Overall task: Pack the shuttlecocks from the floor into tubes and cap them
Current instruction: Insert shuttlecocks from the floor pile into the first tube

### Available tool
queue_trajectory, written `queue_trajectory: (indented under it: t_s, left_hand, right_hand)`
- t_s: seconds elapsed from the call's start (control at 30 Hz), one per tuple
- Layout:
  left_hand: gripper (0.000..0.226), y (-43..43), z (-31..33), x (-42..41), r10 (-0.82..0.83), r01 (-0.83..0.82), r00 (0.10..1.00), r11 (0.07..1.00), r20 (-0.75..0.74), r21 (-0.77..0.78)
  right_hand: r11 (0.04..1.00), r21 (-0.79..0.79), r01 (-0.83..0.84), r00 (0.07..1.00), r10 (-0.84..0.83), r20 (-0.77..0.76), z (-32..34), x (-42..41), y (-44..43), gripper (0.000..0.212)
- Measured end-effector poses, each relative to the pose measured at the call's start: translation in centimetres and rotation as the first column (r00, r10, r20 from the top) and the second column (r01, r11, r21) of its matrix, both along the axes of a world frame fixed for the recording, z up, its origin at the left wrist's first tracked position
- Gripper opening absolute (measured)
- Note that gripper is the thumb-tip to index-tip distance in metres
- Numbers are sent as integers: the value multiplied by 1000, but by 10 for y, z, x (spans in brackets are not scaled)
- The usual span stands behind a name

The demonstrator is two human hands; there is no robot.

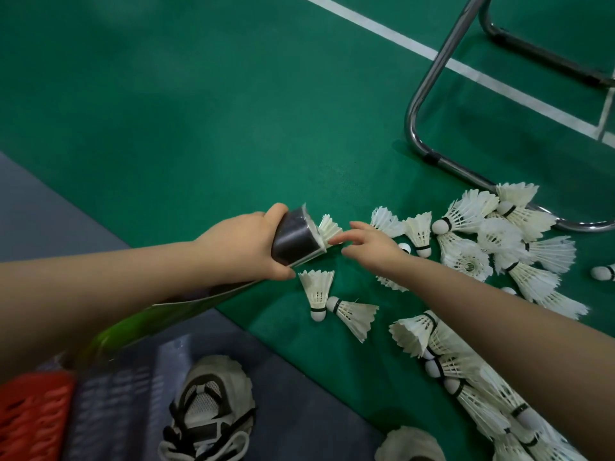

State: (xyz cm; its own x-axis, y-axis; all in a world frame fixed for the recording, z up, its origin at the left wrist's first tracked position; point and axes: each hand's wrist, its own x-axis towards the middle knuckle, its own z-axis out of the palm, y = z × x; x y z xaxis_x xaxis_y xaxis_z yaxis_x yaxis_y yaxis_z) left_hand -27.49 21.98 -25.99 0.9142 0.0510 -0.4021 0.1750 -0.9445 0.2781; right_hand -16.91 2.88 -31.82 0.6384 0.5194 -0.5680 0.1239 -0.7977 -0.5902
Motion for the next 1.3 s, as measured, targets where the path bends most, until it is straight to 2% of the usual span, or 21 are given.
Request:
queue_trajectory:
  t_s: [0.17,0.27,0.37,0.53,0.73,0.83,1.0,1.17,1.3]
  left_hand:
    - [80,5,7,5,37,-37,999,999,7,-37]
    - [81,7,7,5,37,-36,999,998,13,-47]
    - [82,8,6,3,32,-31,999,999,7,-40]
    - [82,2,10,5,24,-22,999,998,36,-57]
    - [80,-13,17,8,-6,12,996,997,89,-77]
    - [81,-18,19,10,-20,28,995,996,99,-82]
    - [81,-30,24,12,-36,44,994,996,105,-77]
    - [81,-43,28,17,-52,61,992,995,115,-76]
    - [81,-54,31,19,-77,86,990,994,120,-72]
  right_hand:
    - [996,-38,-85,996,84,-37,-6,1,20,39]
    - [999,-49,5,997,-8,-72,-9,1,16,38]
    - [985,-19,169,984,-170,-49,-9,-2,6,32]
    - [881,221,417,902,-431,16,15,1,-12,28]
    - [643,610,463,807,-591,10,83,-3,-19,14]
    - [586,691,424,808,-590,4,108,-8,-25,18]
    - [643,690,333,855,-514,67,115,-12,-40,28]
    - [610,719,333,886,-464,-16,108,-15,-53,30]
    - [618,720,315,902,-431,-25,103,-21,-55,27]
